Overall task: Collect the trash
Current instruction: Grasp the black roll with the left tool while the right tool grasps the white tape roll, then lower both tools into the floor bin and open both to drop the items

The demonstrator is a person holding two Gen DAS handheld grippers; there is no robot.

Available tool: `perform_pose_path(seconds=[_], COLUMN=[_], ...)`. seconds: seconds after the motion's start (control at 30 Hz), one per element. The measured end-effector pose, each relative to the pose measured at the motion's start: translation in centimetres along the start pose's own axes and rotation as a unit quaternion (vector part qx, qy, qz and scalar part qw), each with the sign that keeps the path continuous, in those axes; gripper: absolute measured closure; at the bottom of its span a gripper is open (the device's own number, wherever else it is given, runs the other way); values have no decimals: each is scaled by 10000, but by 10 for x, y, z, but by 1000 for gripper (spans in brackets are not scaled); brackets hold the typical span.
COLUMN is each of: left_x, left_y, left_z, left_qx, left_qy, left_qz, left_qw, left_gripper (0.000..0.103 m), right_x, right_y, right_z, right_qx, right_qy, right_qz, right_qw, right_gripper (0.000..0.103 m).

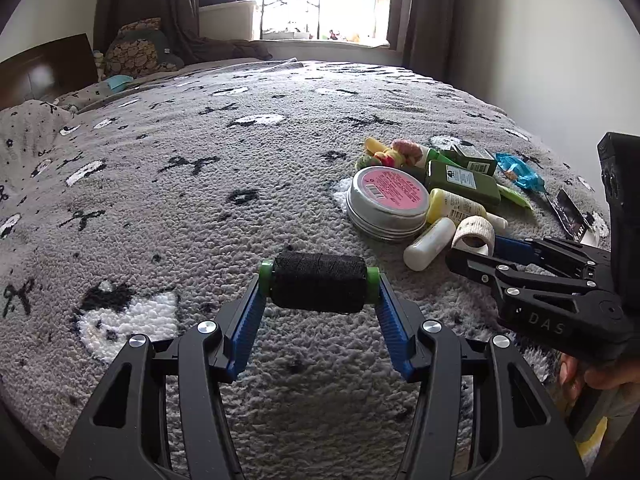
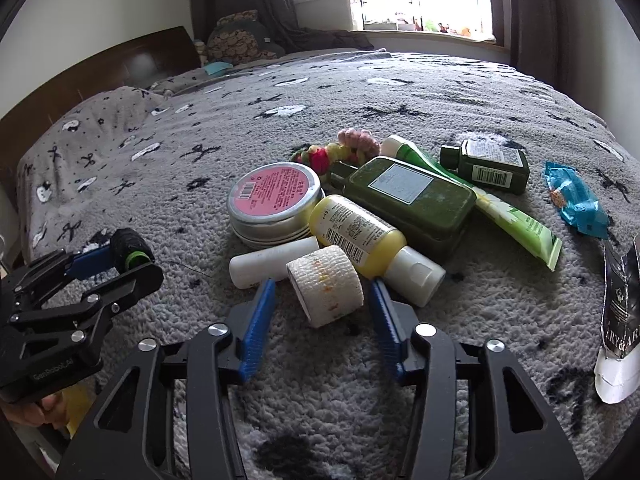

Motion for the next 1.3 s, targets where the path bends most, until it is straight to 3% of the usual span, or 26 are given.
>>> perform_pose_path(seconds=[0.07,0.33,0.8,1.03,1.3], left_x=[0,1,10,36,79], left_y=[3,20,78,100,102], left_z=[-2,-24,-91,-108,-122], left_qx=[-4,46,248,260,426], left_qy=[-12,-89,-368,-436,-443], left_qz=[-26,-115,-403,-394,-87], left_qw=[10000,9999,9982,9979,9981], left_gripper=[51,51,51,51,51], right_x=[1,6,25,54,97], right_y=[1,28,142,177,184], right_z=[1,-10,-59,-69,-68], right_qx=[24,175,736,856,816], right_qy=[47,28,-258,-146,25], right_qz=[-8,-184,-943,-1110,-868], right_qw=[10000,9997,9925,9900,9929], right_gripper=[76,77,77,77,77])
Point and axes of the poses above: each gripper's, at about its wrist camera, not at the fingertips, and y roughly against the way its jaws point, z to its left, x to its underside, the point moved 6 cm from there along -y, roughly the way its jaws point, and after that the axes turned 15 degrees about x, right-handed, at the moved point
